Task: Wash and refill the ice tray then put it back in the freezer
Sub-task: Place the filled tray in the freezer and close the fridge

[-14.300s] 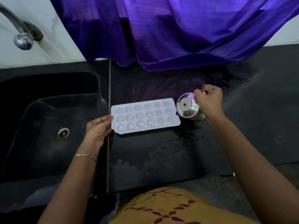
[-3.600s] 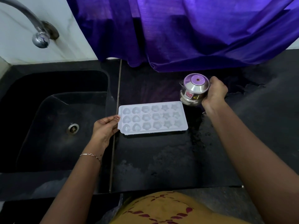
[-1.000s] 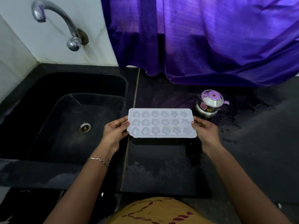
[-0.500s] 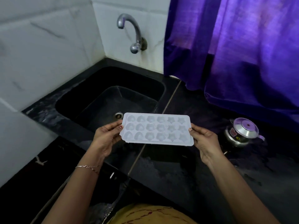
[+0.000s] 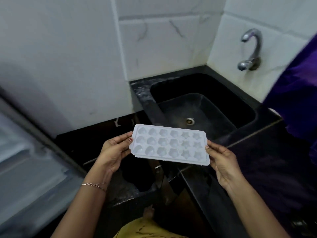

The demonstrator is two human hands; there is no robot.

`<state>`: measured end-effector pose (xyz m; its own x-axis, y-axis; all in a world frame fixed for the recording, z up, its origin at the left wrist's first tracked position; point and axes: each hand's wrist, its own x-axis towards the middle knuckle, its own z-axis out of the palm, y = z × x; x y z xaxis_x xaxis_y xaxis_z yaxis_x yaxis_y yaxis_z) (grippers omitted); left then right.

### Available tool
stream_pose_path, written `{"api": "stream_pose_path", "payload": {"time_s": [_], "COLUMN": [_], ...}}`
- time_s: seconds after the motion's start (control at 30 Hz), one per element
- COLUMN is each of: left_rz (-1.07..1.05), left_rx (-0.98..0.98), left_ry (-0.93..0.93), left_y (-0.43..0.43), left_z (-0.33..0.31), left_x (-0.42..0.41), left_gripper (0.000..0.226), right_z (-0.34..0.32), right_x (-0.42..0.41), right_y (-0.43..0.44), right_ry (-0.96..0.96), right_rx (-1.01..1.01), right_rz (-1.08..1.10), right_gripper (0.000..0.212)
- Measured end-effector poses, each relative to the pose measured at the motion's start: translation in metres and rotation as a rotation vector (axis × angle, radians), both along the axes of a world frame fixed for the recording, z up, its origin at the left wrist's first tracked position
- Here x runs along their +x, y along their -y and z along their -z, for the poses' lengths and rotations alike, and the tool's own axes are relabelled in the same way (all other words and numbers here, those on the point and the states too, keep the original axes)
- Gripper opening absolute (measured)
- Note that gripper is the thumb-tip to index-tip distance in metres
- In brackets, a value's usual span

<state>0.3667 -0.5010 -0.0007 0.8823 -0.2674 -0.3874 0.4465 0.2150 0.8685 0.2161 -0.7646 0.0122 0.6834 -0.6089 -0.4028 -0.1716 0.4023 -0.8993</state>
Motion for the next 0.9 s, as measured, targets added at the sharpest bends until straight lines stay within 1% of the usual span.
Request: {"api": "stream_pose_path", "payload": {"time_s": [0.2, 0.3, 0.47, 0.77, 0.9], "left_rz": [-0.296, -0.415, -0.608, -0.918, -1.021], "left_rx": [0.007, -0.010, -0.038, -0.063, -0.072], "left_ry": [-0.024, -0.040, -0.057, -0.052, -0.050], "left_y": [-0.086, -0.125, -0.189, -0.285, -0.321], "left_z": [0.000, 0.000, -0.001, -0.005, -0.008], "left_x": [-0.031, -0.047, -0.078, -0.141, -0.175], "left_gripper": [0.019, 0.018, 0.020, 0.028, 0.028], "right_z": [0.001, 0.001, 0.001, -0.011, -0.011], "right_x": [0.049, 0.069, 0.094, 0.113, 0.114], "right_y": [-0.056, -0.089, -0.149, -0.265, -0.317], "right_ry": [-0.015, -0.022, -0.040, -0.049, -0.042], "right_rx": [0.007, 0.043, 0.024, 0.004, 0.000], "right_rz": [-0.285, -0.403, -0.596, -0.913, -1.035], "right_gripper": [0.026, 0.025, 0.026, 0.026, 0.026]}}
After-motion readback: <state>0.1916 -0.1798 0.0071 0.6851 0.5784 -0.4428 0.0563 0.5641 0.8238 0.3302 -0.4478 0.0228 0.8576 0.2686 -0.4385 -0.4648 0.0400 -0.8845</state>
